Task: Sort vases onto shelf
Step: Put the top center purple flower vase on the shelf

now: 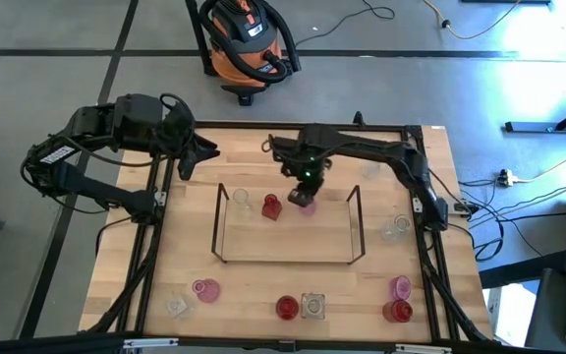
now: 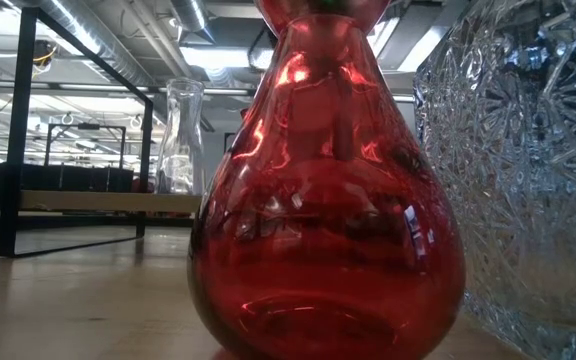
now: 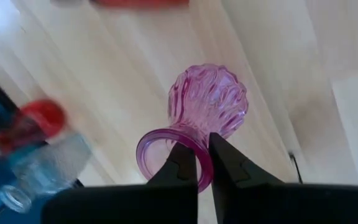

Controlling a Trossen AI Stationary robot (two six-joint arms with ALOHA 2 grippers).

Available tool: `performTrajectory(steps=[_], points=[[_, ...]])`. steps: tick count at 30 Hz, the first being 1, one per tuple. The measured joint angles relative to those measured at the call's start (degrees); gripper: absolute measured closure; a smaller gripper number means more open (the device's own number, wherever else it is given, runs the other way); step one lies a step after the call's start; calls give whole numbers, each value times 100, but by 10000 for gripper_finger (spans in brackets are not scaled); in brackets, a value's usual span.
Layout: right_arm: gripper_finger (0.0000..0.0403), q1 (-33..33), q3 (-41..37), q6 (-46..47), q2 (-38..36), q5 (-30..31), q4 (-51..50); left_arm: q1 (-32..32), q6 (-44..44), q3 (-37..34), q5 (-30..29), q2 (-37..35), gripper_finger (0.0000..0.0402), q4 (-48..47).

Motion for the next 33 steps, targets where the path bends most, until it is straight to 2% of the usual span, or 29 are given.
performTrajectory(steps=[2,5,9,22,33], points=[[401,1,-509,59,-266,89,77,-2,56,0,2,0,288,0],[401,-9,-1177,324,-647,26,765,-1,214,0,0,0,288,0],[401,-14,-1638,656,-970,-251,1553,-2,384,0,-37,0,288,0],[401,-10,-1668,775,-952,-311,1765,3,405,0,-42,0,288,0],[341,-5,-1668,777,-952,-279,1840,2,301,0,-43,0,288,0]])
